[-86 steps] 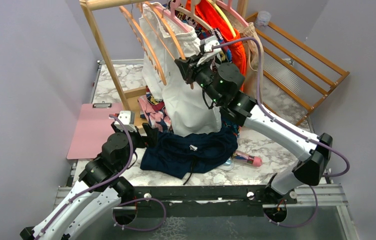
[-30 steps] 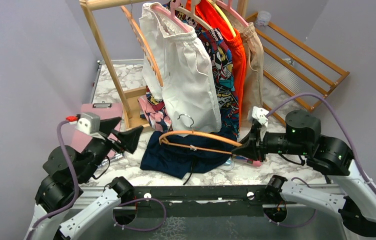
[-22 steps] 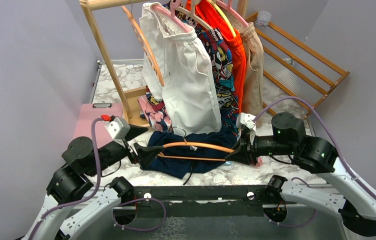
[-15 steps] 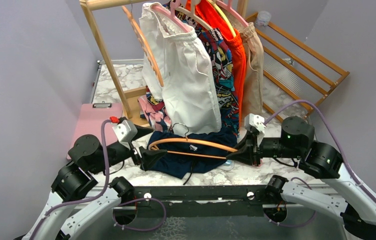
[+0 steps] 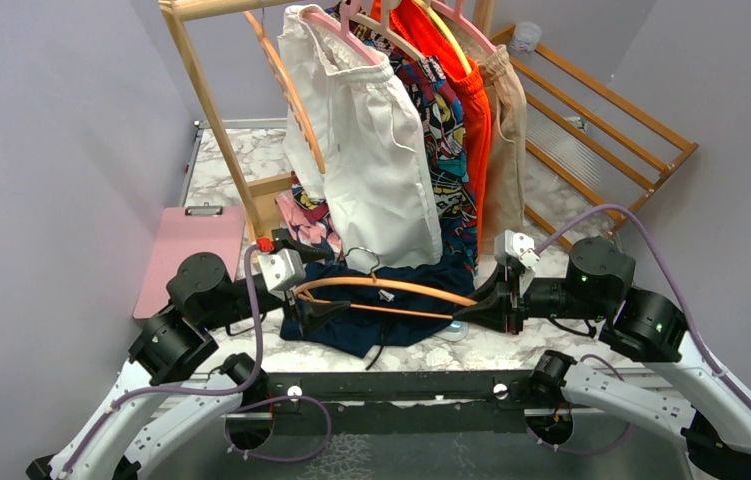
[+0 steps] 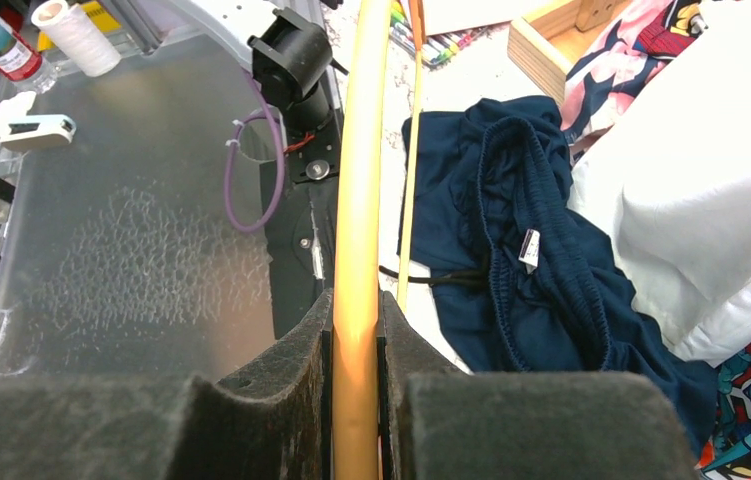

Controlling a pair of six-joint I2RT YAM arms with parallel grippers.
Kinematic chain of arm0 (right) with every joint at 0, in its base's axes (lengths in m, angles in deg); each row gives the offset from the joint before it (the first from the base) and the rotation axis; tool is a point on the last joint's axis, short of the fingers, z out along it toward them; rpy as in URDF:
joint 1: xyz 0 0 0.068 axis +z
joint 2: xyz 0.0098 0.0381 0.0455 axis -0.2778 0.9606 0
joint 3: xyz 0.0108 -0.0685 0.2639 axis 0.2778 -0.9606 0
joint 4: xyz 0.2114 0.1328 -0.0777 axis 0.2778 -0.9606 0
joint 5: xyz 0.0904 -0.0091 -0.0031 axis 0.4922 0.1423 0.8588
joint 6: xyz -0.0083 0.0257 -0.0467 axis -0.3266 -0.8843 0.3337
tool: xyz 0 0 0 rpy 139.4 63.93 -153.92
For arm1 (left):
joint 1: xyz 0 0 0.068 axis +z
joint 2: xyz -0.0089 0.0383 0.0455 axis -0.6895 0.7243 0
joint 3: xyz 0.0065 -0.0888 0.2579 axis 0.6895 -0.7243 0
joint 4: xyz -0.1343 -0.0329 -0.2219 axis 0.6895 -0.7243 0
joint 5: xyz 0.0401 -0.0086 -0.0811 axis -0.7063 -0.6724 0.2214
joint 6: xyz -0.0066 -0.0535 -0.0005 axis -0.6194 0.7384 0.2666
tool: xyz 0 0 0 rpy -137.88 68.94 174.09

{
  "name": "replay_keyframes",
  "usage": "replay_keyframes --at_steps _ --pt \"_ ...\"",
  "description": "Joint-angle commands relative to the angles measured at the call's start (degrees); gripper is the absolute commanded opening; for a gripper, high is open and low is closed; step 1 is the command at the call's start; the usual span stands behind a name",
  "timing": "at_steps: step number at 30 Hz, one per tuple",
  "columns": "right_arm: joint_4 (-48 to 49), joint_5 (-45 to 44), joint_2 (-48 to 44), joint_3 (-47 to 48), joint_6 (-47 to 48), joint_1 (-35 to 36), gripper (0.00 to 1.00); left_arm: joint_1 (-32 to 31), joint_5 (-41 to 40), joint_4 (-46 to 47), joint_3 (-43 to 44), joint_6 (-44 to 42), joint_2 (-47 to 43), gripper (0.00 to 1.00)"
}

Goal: Place the shorts on the hanger
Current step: Pick up the hanger from the clothesline.

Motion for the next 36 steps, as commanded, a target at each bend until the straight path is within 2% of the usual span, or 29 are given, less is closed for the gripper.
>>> replay_keyframes --at_steps 1,9,16,22,26,36 --pt "3.8 1.9 -1.3 -0.6 -0.7 -0.2 0.01 0.2 2.5 5.8 -1.2 -4.9 1.4 0.94" --pt "4.1 3.9 -1.1 -1.3 -0.8 -0.2 0.01 0.2 2.4 8.7 -3.0 -8.7 3.6 0.91" --pt "2.2 3.1 -2.0 0.1 0.9 -0.2 0.01 0.2 16.0 6.9 -1.9 -7.7 7.2 0.81" --pt "1.0 2.2 -2.4 0.3 2.1 -0.2 0.01 0.2 22.9 5.9 -0.8 -7.4 9.6 0.62" --pt "1.7 1.7 -2.5 -0.4 2.2 -0.2 0.01 0.2 23.7 5.9 -0.9 -7.5 10.4 0.55" --pt "1.1 1.8 -1.0 0.1 3.3 -0.2 0.01 0.2 23.5 6.1 -0.9 -7.9 10.3 0.05"
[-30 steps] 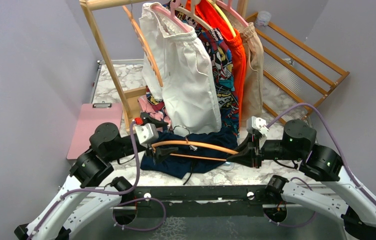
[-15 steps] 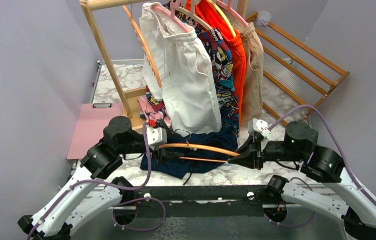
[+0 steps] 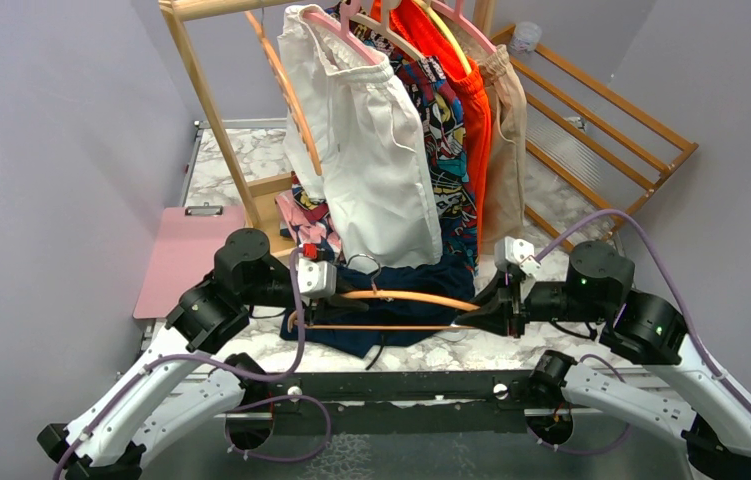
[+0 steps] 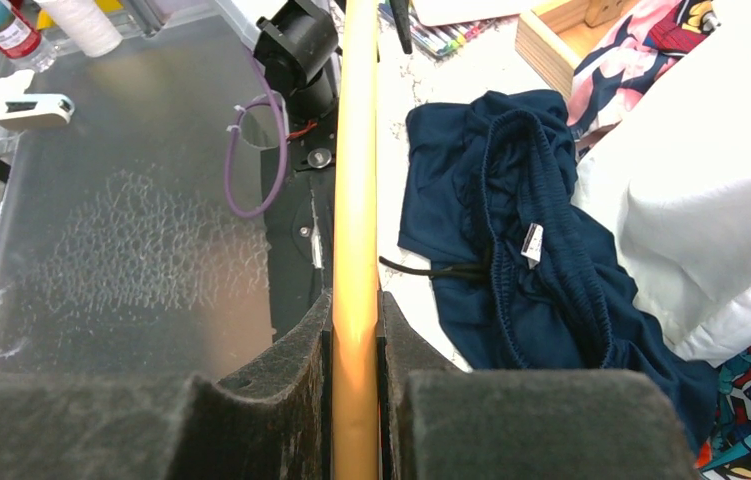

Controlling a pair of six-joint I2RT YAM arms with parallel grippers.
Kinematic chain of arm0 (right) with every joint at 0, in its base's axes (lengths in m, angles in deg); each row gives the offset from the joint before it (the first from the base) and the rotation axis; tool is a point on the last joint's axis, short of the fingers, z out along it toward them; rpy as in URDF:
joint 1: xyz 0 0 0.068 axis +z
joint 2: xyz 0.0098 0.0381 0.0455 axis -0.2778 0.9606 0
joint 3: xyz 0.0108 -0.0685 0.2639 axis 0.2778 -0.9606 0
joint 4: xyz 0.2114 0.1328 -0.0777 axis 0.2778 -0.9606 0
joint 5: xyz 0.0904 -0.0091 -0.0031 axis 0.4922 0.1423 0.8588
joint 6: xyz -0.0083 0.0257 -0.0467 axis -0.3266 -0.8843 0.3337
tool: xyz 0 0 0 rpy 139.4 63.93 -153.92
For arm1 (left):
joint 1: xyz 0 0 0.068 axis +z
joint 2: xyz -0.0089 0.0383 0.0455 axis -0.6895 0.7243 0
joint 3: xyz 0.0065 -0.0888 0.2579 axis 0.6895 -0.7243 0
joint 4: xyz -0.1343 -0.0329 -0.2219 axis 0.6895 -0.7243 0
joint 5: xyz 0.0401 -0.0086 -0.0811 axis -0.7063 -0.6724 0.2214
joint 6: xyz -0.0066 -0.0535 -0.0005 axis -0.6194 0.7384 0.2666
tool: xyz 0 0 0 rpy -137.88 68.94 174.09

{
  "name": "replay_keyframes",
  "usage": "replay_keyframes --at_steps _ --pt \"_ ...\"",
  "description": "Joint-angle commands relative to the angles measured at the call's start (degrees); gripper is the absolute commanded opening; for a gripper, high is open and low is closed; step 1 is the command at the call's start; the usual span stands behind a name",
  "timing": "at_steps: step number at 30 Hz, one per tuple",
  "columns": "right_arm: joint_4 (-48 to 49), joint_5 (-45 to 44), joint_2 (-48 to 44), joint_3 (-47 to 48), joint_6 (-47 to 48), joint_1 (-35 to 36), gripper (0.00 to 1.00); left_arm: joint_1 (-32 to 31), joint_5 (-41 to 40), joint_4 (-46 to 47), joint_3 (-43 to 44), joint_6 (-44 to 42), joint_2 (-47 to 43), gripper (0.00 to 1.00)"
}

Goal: Place the shorts on the hanger
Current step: Pick up the hanger from the clothesline.

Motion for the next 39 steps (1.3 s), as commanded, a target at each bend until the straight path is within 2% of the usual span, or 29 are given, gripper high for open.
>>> replay_keyframes --at_steps 1,7,8,10,12,16,17,21,24,28,33,39 --pt "1.6 0.3 0.5 1.7 1.4 0.0 0.01 0.1 1.1 1.0 1.7 0.0 -0.7 0.0" --pt "1.1 -0.6 0.9 2.1 0.6 0.0 0.01 0.2 -0.8 1.1 1.1 0.0 -1.3 0.0" --pt "0.9 -0.8 1.1 2.3 0.2 0.0 0.06 0.2 -1.3 1.1 1.0 0.0 -1.3 0.0" --pt "-0.1 -0.6 1.9 3.0 -0.5 0.0 0.26 0.2 -2.2 1.1 0.8 -0.1 -1.4 0.0" --pt "-1.6 0.4 3.3 3.9 -0.6 0.0 0.52 0.2 -3.1 1.2 0.5 -0.2 -1.5 0.0" --pt "-4.7 0.0 6.2 6.3 -0.4 0.0 0.84 0.2 -5.0 1.2 -0.2 -0.4 -1.6 0.0" --pt "-5.3 -1.3 6.7 7.1 -0.6 0.0 0.87 0.2 -5.8 1.2 -0.5 -0.4 -1.6 0.0" --pt "-8.1 -11.7 9.9 10.9 -0.7 0.0 0.87 0.2 -13.7 1.1 -2.5 0.3 -1.7 0.0" --pt "-9.3 -16.0 12.5 13.6 -0.7 0.0 0.87 0.2 -14.7 1.2 -3.9 0.5 -2.3 0.0" --pt "-2.8 -13.8 11.4 13.4 -0.1 0.0 0.89 0.2 -14.4 3.5 -5.7 2.6 -3.0 0.0" --pt "7.6 -6.9 10.7 9.5 -0.3 0.1 0.89 0.2 -11.6 5.2 -6.7 4.5 -2.0 0.0" --pt "9.4 2.2 14.6 6.9 -0.8 0.1 0.87 0.2 -9.0 6.6 -7.1 6.6 -1.0 0.0"
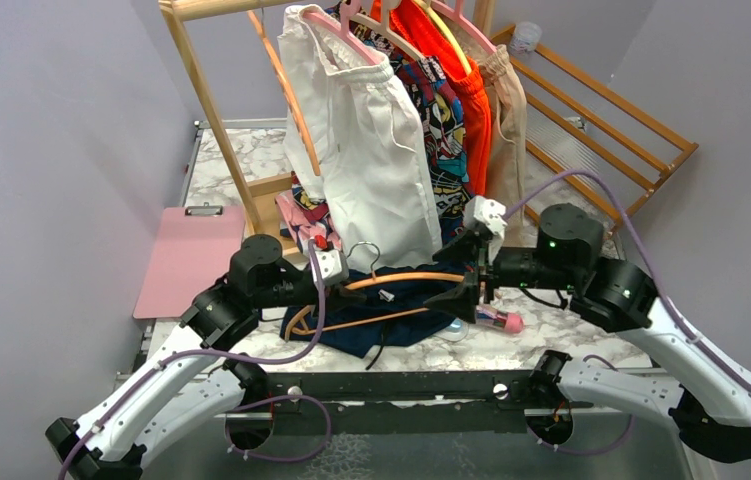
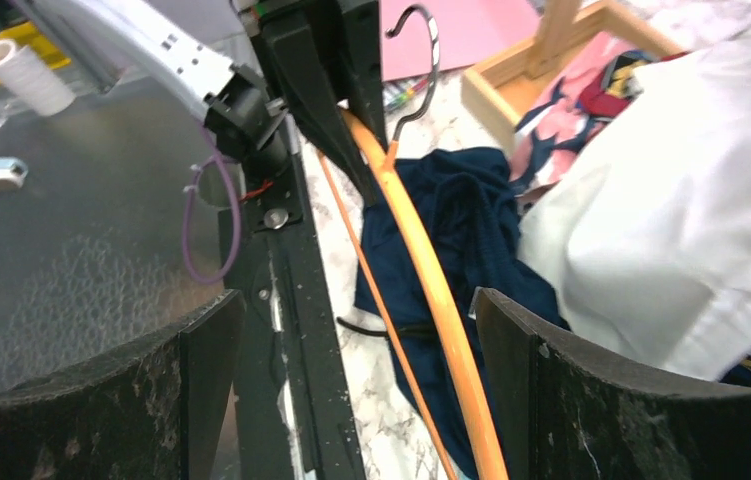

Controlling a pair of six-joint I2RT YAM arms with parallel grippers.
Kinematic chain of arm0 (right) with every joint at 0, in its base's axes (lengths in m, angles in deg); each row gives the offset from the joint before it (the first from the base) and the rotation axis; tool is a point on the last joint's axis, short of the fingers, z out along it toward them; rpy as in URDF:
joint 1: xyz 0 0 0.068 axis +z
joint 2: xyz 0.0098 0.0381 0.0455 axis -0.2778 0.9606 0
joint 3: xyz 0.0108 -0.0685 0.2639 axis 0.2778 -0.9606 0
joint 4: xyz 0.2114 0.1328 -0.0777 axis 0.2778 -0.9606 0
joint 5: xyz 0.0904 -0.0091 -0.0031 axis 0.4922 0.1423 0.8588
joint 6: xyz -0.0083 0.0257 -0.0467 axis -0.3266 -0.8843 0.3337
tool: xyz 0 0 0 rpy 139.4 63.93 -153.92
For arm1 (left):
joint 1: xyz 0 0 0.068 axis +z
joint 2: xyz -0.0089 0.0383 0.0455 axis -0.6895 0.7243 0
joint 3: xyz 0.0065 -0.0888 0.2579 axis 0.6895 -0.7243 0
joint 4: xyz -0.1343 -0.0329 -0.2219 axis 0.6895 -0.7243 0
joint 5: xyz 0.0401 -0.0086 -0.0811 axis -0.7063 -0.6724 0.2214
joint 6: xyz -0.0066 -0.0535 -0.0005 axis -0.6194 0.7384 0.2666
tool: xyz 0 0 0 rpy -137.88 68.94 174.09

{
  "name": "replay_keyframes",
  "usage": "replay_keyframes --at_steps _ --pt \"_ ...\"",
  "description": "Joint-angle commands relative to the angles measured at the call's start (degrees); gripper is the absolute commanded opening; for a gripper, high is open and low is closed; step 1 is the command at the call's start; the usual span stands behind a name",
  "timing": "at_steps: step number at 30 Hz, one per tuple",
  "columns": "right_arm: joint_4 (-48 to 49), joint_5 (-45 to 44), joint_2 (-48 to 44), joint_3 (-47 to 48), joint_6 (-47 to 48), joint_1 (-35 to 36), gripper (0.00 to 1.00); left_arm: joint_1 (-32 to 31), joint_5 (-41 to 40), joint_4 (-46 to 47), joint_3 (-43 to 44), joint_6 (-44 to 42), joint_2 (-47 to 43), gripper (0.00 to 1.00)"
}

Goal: Place the shorts on the hanger
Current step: Pick up the hanger from the clothesline.

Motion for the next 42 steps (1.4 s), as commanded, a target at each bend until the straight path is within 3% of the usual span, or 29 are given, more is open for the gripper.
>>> replay_keyframes --at_steps 1,7,15,25,42 --pt "5.4 8.3 1.7 -3.8 -0.7 0.1 0.87 0.1 3.8 4.8 -0.5 2.7 -0.2 0.0" --pt "10.0 -0.3 0.7 -8.9 -2.4 0.1 0.83 0.1 5.0 5.8 -2.2 3.8 -1.1 0.0" --pt "15.3 6.2 3.5 -9.6 -3.0 0.1 0.78 0.1 7.3 5.7 -0.9 3.5 -0.4 0.0" --pt "19.8 6.1 9.7 -7.6 -2.2 0.1 0.69 0.1 8.9 5.8 -0.2 4.0 0.6 0.0" --pt "20.6 15.3 17.4 -4.7 -2.1 0.1 0.48 0.1 10.3 5.8 0.6 3.2 1.9 0.0"
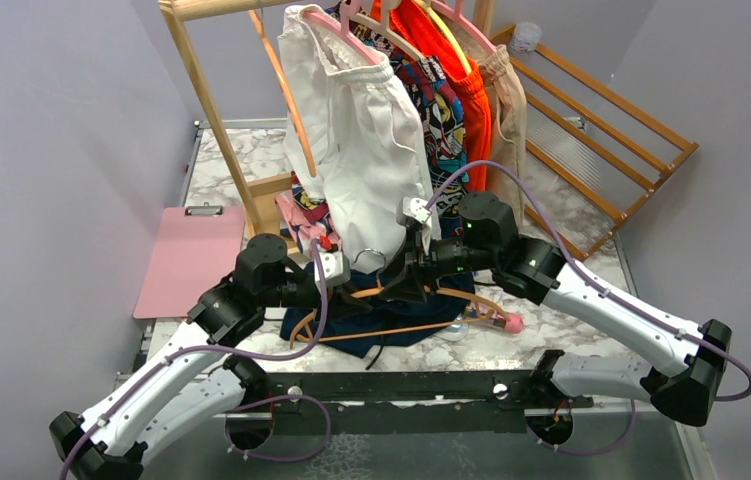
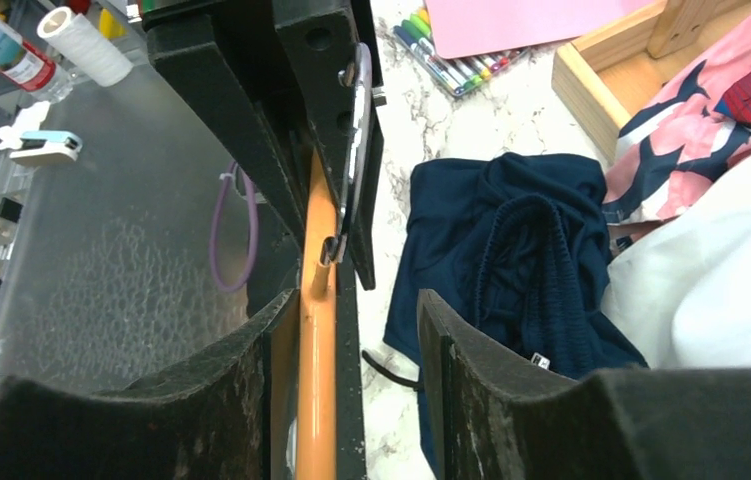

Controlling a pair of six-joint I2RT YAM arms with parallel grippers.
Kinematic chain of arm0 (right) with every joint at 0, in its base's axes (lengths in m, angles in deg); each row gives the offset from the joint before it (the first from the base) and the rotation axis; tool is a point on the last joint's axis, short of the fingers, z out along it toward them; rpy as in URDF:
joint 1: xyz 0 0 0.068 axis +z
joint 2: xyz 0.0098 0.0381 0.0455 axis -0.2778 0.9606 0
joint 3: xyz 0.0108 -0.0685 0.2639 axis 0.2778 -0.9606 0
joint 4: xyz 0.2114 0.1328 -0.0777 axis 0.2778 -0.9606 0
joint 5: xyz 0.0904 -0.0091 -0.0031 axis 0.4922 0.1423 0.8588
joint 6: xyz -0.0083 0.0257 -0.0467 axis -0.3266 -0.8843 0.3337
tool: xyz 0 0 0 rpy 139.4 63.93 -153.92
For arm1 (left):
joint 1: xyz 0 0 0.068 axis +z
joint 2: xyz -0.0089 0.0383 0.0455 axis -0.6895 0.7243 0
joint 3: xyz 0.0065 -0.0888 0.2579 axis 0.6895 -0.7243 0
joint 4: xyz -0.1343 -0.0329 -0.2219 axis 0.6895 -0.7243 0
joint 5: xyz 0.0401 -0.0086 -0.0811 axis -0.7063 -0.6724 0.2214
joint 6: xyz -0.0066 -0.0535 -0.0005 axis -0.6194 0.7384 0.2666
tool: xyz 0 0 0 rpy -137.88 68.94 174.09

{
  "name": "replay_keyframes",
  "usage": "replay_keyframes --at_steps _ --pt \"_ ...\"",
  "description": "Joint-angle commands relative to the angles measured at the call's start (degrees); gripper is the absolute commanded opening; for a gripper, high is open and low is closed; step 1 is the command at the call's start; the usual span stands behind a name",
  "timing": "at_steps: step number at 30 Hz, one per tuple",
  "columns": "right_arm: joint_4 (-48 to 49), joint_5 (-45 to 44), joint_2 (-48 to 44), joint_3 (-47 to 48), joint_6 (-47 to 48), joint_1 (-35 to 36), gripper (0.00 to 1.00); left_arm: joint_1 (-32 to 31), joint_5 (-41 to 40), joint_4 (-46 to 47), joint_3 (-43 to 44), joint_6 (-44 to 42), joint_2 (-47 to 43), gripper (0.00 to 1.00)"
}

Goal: Place the shorts on the hanger
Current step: Pick up the hanger from the clothesline.

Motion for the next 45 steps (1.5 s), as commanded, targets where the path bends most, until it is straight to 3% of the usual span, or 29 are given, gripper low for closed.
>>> replay_keyframes --at_steps 1,9,17,26,31,34,35,41,45 --pt "1.1 3.3 0.8 2.6 0.6 0.1 0.47 0.0 2.7 2.7 2.2 -0.7 0.7 0.0" --pt "-4.5 3.1 2.1 4.8 3.5 0.1 0.5 0.0 3.4 2.6 3.2 -1.9 1.7 0.0" --pt "-4.2 3.7 2.5 4.5 3.5 0.1 0.38 0.0 4.0 2.6 3.3 -2.4 2.9 0.0" --pt "-5.2 2.9 2.6 4.5 4.4 0.1 0.38 -0.1 4.2 2.6 3.8 -2.6 4.3 0.0" --pt "-5.7 2.9 2.0 4.0 4.9 0.1 0.21 -0.2 4.3 2.2 4.5 -2.8 4.8 0.0" --pt "-6.2 2.1 1.6 3.8 5.1 0.1 0.03 -0.3 4.2 2.1 4.8 -2.8 5.1 0.0" --pt "-6.2 1.5 1.3 3.6 5.0 0.1 0.01 -0.4 4.1 2.1 4.8 -2.8 5.1 0.0" --pt "-6.6 0.4 0.2 2.9 5.3 0.1 0.01 -0.5 4.2 2.1 5.0 -2.6 5.3 0.0" --pt "-6.9 0.8 0.5 2.8 5.0 0.1 0.31 -0.6 4.6 2.1 5.4 -2.5 5.5 0.0"
